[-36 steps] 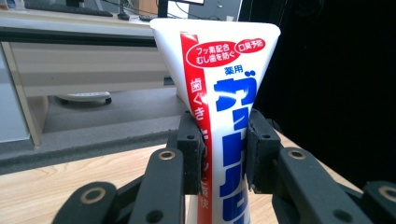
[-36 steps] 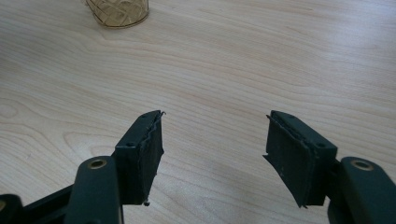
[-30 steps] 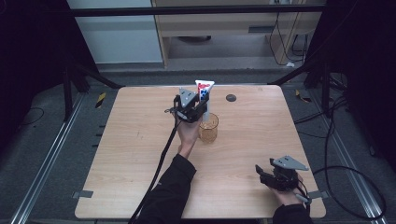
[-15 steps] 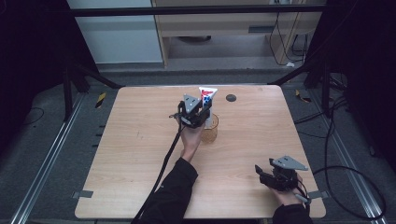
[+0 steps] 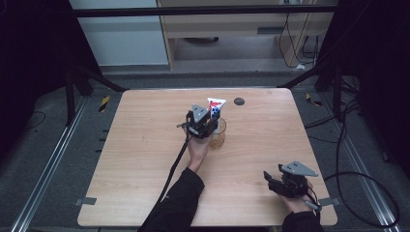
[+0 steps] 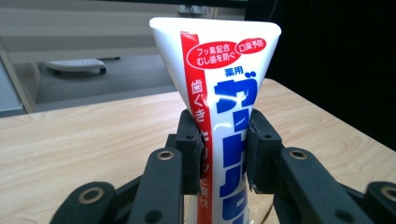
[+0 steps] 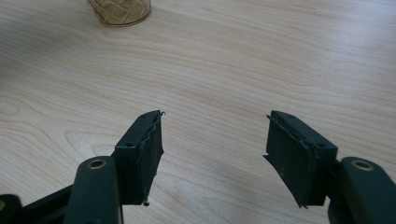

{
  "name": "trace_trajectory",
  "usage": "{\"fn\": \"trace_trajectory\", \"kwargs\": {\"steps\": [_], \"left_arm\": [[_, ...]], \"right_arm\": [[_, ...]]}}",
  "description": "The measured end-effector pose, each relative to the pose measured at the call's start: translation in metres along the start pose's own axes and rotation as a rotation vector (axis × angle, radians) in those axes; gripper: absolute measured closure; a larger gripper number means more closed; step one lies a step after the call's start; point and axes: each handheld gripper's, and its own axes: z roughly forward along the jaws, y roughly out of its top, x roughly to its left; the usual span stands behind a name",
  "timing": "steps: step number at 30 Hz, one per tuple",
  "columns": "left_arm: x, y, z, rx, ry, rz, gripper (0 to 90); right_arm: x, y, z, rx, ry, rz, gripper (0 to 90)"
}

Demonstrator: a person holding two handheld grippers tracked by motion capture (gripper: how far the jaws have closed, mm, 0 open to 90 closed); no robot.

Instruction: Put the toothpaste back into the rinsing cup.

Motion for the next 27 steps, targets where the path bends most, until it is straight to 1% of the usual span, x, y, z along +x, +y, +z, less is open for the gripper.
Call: {"fn": "trace_trajectory", "kwargs": {"steps": [8, 11, 14, 20, 22, 25, 26, 27], "left_arm": [[0.003, -0.009, -0.001, 0.03, -0.016, -0.012, 69.0], [0.002, -0.011, -0.002, 0.039, -0.018, 0.002, 68.7], [0.002, -0.014, -0.001, 0.052, -0.02, 0.002, 68.3], [0.003, -0.021, 0.001, 0.085, -0.006, 0.02, 67.2], [0.005, -0.022, -0.001, 0.073, -0.008, 0.017, 66.8], [0.006, -0.022, -0.003, 0.069, -0.009, 0.022, 65.0], [0.006, -0.022, -0.004, 0.061, -0.013, 0.022, 62.7], [0.007, -0.021, -0.006, 0.049, -0.015, 0.019, 58.1]], "right_arm": [[0.0, 0.0, 0.0, 0.002, 0.001, -0.001, 35.5], [0.001, 0.0, 0.001, 0.002, -0.001, -0.003, 35.1], [0.001, 0.0, 0.001, 0.004, -0.003, -0.007, 34.7], [0.001, 0.0, 0.001, 0.003, -0.007, -0.006, 33.9], [0.001, 0.0, 0.001, 0.004, -0.008, -0.007, 33.6], [0.001, 0.0, 0.001, 0.003, -0.009, -0.006, 33.4], [0.001, 0.0, 0.001, 0.003, -0.01, -0.005, 33.3], [0.001, 0.0, 0.001, 0.004, -0.01, -0.004, 33.2]]}}
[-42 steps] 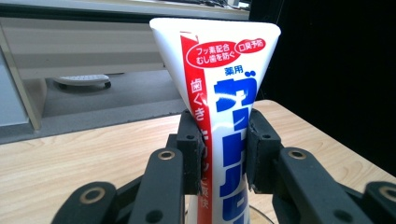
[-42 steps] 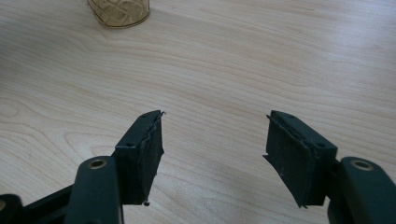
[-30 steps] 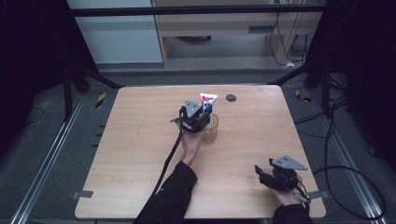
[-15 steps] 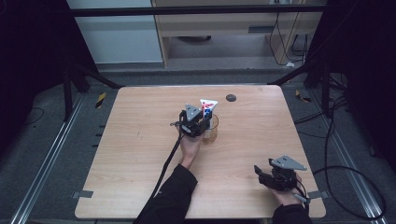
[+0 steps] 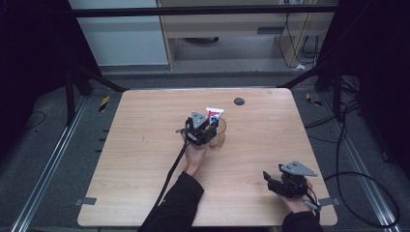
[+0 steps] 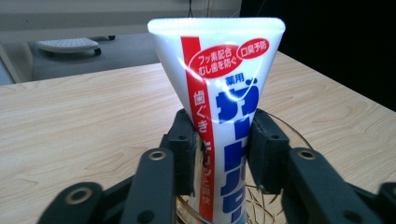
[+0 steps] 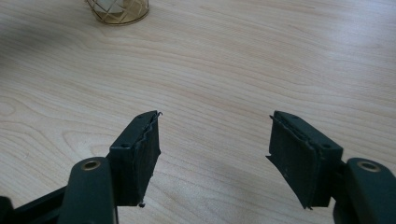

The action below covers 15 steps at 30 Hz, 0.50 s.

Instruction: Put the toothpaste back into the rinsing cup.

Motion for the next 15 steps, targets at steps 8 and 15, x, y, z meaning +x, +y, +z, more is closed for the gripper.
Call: {"fn": "trace_trajectory", "kwargs": {"steps": [8, 15], "left_arm": [[0.002, 0.007, -0.02, 0.001, -0.028, -0.01, 43.8], [0.007, 0.011, -0.049, 0.019, -0.061, 0.021, 37.2]], "right_arm": [[0.0, 0.0, 0.0, 0.003, -0.008, 0.003, 32.3], [0.0, -0.001, -0.001, 0.002, -0.012, 0.002, 31.1]]}}
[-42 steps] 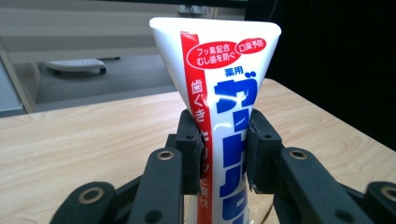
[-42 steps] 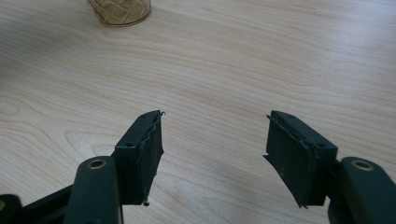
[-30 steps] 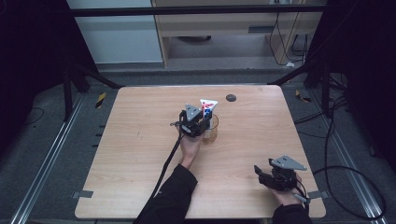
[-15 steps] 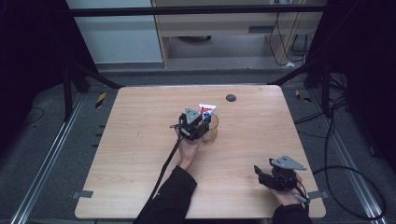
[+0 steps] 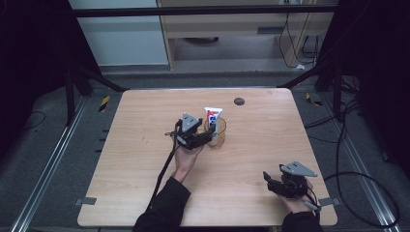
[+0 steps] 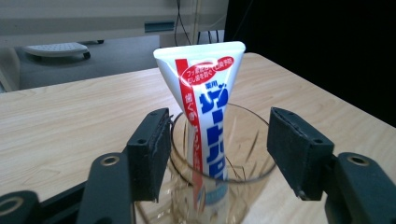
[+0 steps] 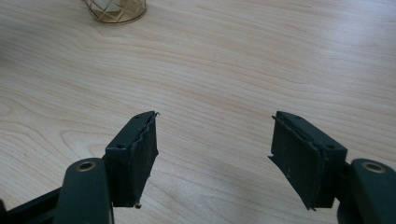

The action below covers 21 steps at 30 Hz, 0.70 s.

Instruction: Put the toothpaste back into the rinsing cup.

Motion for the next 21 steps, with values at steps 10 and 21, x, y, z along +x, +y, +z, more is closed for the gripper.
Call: {"fn": "trace_trajectory", "kwargs": {"steps": [10, 21], "left_arm": [[0.022, 0.0, -0.054, 0.08, 0.068, 0.071, 27.7], [0.06, -0.042, -0.112, 0.176, 0.162, 0.034, 23.1]], "right_arm": [[-0.005, -0.003, 0.0, -0.001, -0.014, 0.019, 29.8], [-0.01, -0.009, 0.005, 0.027, -0.04, 0.034, 28.9]]}}
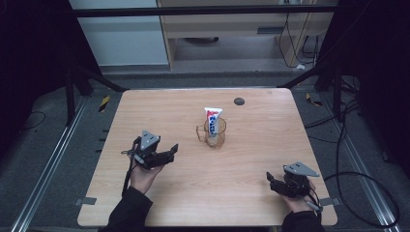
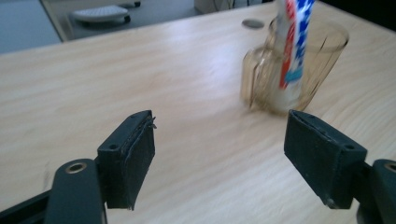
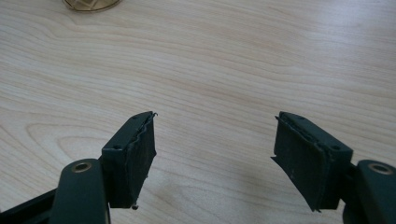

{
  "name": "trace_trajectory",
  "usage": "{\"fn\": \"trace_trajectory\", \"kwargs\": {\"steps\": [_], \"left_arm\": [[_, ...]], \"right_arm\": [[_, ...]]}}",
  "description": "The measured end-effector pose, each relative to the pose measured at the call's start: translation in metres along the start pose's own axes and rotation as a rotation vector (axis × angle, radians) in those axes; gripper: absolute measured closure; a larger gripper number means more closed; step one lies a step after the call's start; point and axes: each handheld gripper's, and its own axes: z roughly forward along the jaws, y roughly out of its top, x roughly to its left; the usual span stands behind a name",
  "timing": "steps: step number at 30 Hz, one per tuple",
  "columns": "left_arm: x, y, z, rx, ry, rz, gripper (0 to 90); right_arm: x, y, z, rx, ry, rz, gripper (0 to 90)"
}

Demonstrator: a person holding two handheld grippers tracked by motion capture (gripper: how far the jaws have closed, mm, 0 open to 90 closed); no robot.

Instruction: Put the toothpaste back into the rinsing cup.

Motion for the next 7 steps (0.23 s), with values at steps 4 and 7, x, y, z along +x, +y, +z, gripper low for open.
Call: {"fn": "trace_trajectory", "kwargs": {"steps": [4, 7], "left_arm": [[0.015, -0.021, -0.013, 0.052, 0.034, -0.001, 21.2], [0.023, -0.039, -0.023, 0.066, 0.039, -0.015, 21.1]], "right_arm": [[-0.002, -0.001, 0.0, -0.004, -0.003, 0.012, 28.2], [-0.004, -0.001, -0.002, -0.012, -0.009, 0.015, 27.8]]}}
